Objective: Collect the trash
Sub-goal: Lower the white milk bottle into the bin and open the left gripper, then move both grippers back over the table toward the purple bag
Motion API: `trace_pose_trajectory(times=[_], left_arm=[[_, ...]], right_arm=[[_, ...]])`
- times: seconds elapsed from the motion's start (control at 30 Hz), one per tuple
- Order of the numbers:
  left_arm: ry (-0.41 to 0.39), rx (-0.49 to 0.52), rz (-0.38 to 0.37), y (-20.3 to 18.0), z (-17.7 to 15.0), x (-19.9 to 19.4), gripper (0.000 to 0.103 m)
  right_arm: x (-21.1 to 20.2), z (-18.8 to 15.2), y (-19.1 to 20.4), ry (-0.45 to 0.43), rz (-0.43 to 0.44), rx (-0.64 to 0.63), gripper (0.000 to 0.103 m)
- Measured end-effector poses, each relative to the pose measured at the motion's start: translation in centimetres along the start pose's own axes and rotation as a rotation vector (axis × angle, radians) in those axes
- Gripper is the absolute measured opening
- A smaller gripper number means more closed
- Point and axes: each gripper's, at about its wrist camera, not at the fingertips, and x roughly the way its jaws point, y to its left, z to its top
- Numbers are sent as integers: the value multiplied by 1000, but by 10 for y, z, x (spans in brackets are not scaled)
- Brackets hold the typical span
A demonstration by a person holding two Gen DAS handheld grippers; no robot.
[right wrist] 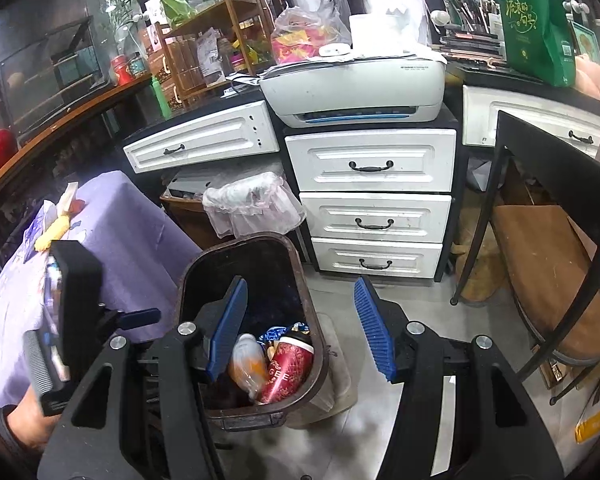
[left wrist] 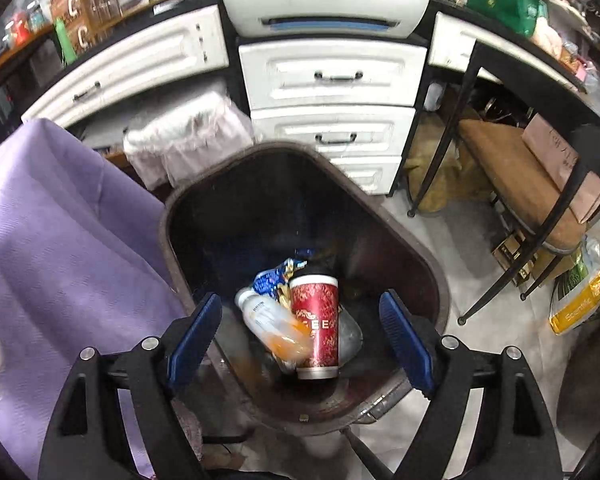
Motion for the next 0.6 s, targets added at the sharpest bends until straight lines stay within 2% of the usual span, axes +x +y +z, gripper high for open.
trace_pose_trajectory(times=[0.1, 0.13, 0.33, 0.6], left_arm=[[-50, -10, -10, 5, -3, -20, 82], [-74, -20, -16, 9, -4, -30, 83], [-178, -48, -10, 26, -10, -78, 87], [-286, -92, 62, 73, -25, -146, 94]], right_arm=[[-1, 3, 3, -3, 5, 7, 60], [-1, 4, 5, -4, 8, 8, 66], [1, 11, 34, -8, 51, -33, 67], [5, 26, 92, -5, 174, -104, 69]])
